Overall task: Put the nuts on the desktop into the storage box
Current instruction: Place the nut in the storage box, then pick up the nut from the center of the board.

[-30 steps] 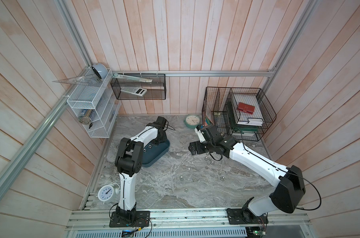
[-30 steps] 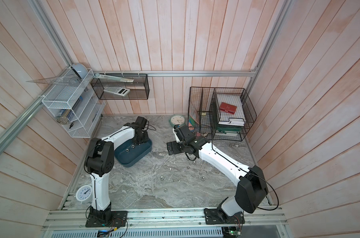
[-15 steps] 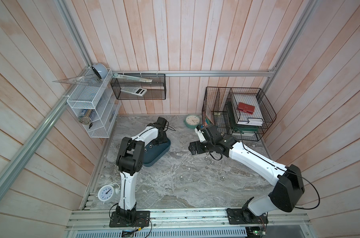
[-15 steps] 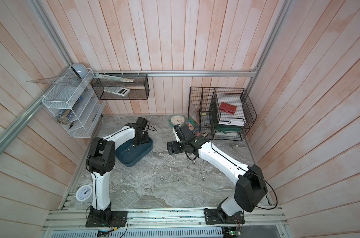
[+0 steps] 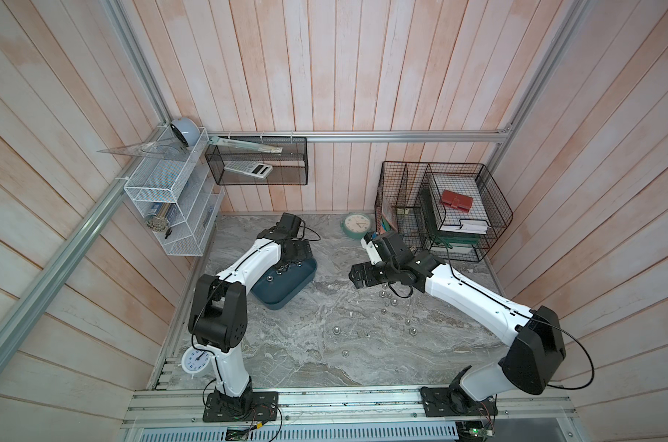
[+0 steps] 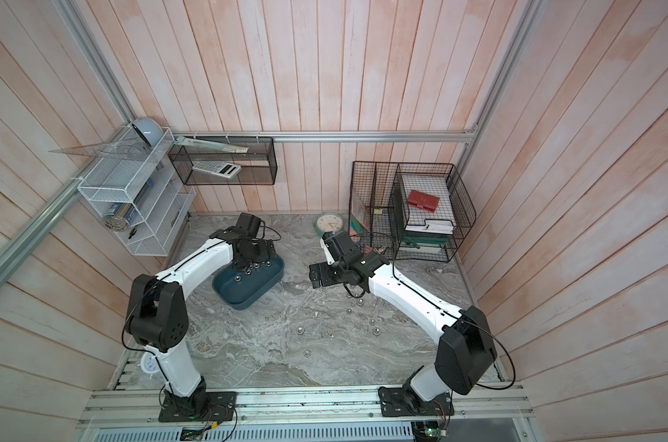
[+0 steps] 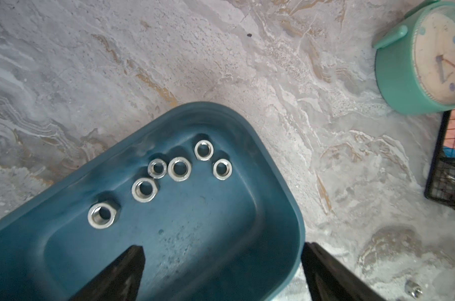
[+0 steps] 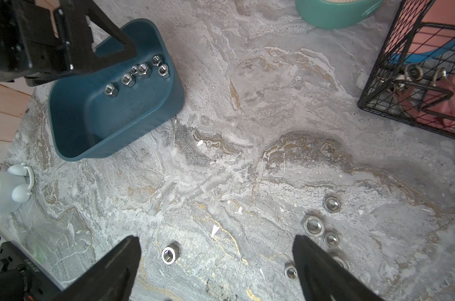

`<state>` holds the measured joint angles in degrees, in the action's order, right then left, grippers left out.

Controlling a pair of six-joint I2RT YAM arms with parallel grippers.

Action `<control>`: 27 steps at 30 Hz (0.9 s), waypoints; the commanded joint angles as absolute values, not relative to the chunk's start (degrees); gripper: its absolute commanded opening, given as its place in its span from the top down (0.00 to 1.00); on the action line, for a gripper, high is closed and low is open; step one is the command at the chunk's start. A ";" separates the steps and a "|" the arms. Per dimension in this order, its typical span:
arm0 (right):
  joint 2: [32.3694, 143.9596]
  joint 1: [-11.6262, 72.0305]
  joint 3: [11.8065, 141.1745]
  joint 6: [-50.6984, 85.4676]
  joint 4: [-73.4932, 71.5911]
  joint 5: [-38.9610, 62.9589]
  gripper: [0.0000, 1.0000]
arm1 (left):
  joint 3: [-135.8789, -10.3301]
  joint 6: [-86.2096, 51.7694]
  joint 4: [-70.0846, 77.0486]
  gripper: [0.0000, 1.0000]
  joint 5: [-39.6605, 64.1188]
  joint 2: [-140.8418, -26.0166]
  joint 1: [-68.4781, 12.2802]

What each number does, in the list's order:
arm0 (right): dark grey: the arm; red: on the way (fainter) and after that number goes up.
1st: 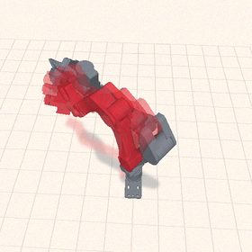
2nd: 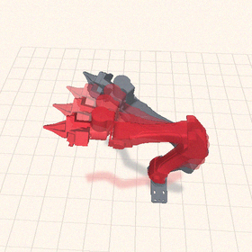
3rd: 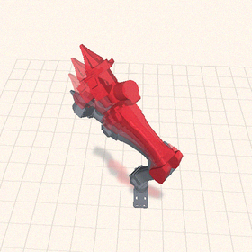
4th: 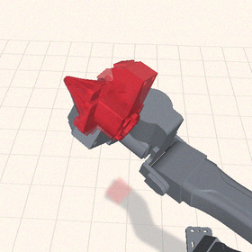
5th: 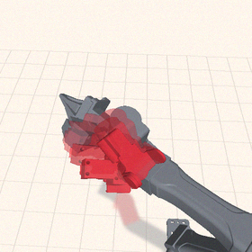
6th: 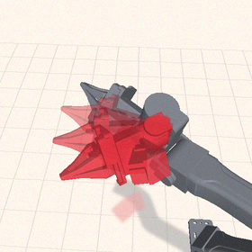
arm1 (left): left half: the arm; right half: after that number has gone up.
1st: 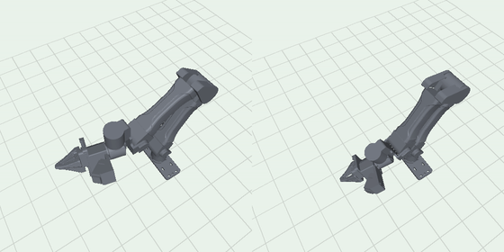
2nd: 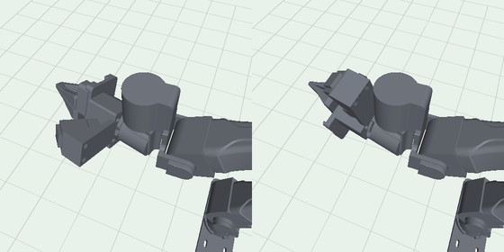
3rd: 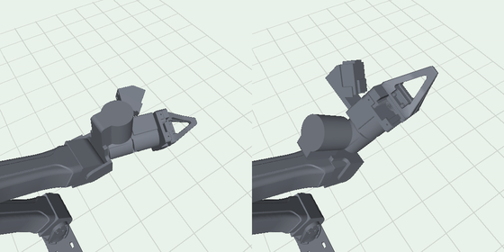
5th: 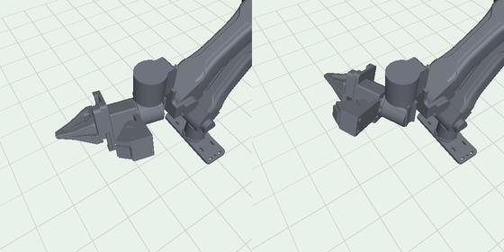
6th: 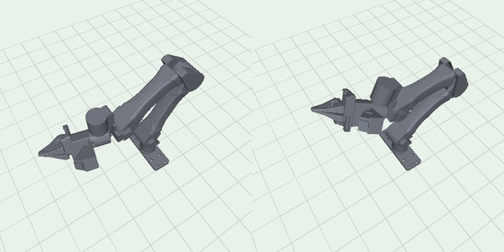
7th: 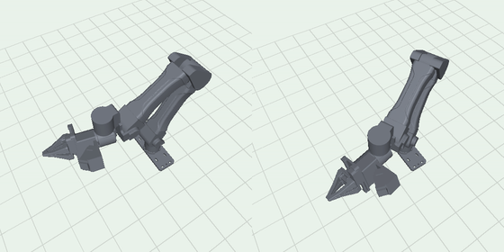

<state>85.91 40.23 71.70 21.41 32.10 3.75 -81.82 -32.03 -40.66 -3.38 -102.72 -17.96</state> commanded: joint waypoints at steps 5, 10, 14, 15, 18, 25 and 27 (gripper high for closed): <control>82.59 40.16 68.73 23.10 31.12 5.27 0.02 | -74.64 -34.71 -40.69 0.00 -3.49 -95.92 -18.88; 80.41 40.62 66.50 23.72 30.77 4.88 0.02 | -69.26 -34.93 -39.89 0.00 -3.58 -90.84 -19.51; 78.13 41.48 64.20 24.49 30.86 3.97 0.02 | -66.13 -33.93 -40.83 0.00 -2.91 -87.85 -20.76; 77.58 41.72 63.74 24.74 30.85 3.74 0.02 | -65.79 -33.81 -41.34 0.00 -3.62 -87.43 -21.63; 75.78 42.56 62.22 25.29 31.12 2.76 0.02 | -64.95 -33.71 -42.79 0.00 -6.08 -86.52 -25.46; 70.38 43.93 58.03 27.30 32.46 0.39 0.02 | -62.30 -37.82 -42.67 0.00 -7.54 -85.03 -35.43; 68.53 44.20 56.61 27.97 32.94 0.00 0.02 | -61.96 -38.38 -42.68 0.00 -8.02 -85.15 -38.27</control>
<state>70.76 43.53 58.15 26.39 31.51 1.98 -62.76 -36.51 -42.19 -6.11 -86.43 -35.88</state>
